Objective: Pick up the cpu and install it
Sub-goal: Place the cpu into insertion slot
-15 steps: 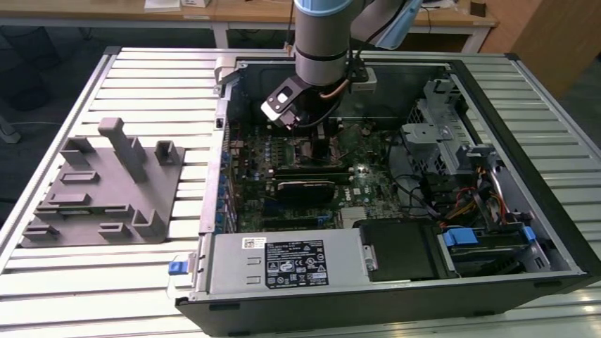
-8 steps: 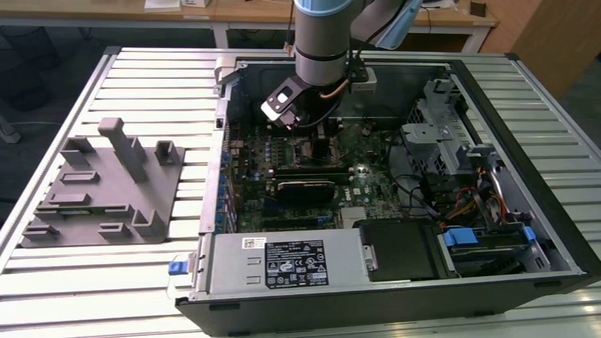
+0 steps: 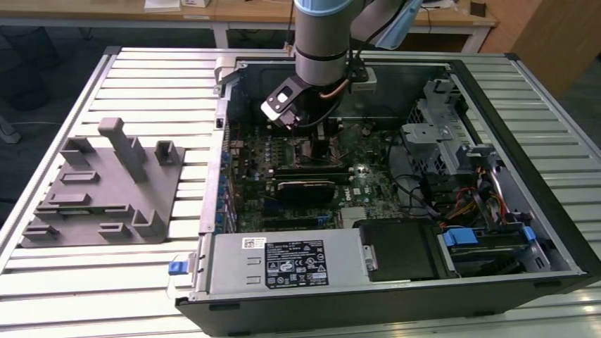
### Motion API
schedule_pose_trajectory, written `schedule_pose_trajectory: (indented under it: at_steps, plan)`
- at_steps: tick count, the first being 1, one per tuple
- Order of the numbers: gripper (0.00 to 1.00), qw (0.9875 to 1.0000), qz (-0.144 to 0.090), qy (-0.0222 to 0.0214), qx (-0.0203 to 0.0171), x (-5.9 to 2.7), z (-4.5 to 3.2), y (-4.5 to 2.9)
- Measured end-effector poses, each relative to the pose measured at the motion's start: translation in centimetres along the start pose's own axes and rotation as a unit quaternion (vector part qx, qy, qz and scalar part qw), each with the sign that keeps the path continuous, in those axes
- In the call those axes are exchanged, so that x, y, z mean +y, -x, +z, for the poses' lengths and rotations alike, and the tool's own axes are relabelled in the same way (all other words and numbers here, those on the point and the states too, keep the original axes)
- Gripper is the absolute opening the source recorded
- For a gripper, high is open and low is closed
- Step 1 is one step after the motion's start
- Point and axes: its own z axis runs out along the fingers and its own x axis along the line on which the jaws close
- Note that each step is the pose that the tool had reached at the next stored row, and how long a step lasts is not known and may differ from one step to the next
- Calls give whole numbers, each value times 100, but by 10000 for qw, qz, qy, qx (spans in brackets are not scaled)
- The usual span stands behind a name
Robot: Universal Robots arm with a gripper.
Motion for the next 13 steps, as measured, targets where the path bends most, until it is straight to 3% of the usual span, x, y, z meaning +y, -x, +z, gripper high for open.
schedule_pose_trajectory:
  at_steps: [10,11,13]
  plan:
    - [55,10000,0,2,5,1,2,-1]
    - [62,10000,0,1,5,0,2,-1]
    - [62,10000,0,-1,5,0,-3,0]
